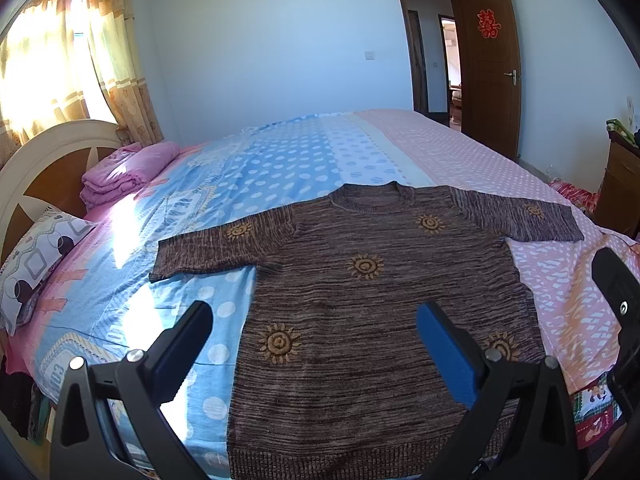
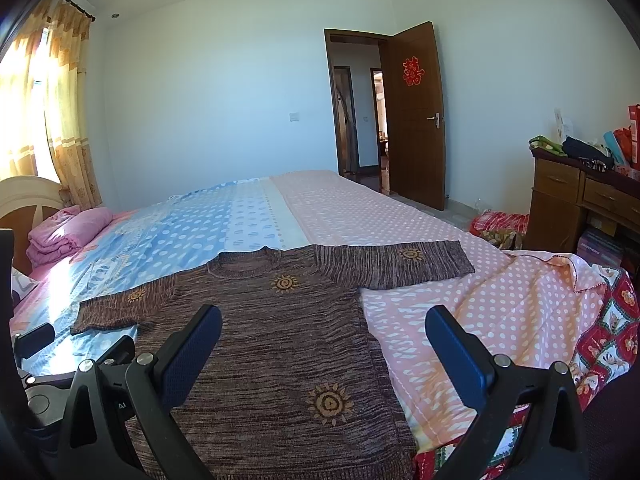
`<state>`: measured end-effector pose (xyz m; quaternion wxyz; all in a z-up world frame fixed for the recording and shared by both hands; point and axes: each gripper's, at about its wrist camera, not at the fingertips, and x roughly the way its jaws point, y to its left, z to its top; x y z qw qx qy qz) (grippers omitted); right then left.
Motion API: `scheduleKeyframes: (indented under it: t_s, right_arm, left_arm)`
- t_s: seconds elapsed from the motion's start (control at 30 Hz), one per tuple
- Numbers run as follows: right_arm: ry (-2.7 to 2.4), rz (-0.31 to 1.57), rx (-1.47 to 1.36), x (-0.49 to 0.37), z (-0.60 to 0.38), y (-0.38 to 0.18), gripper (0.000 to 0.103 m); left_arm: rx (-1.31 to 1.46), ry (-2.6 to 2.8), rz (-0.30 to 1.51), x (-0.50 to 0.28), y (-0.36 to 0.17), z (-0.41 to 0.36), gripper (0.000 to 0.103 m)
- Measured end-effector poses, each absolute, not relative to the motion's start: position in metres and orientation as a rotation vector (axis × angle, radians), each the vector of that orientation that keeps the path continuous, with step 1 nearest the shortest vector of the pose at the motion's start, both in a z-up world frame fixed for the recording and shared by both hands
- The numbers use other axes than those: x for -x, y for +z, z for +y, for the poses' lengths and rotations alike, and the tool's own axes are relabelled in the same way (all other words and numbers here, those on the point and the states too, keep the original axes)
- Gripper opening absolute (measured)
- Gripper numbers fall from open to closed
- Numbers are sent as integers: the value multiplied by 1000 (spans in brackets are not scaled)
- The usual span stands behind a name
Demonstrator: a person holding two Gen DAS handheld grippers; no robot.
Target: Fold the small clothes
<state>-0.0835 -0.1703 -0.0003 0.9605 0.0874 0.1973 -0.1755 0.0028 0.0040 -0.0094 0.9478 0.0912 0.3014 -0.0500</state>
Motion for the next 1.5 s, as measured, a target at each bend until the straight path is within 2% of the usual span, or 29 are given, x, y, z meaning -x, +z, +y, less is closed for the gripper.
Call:
scheduleKeyframes:
  t_s: [1.5]
  right_arm:
    - [-361, 425, -180, 80, -172, -7, 102]
  left_arm:
    - [-167, -120, 644, -9, -14, 0, 103]
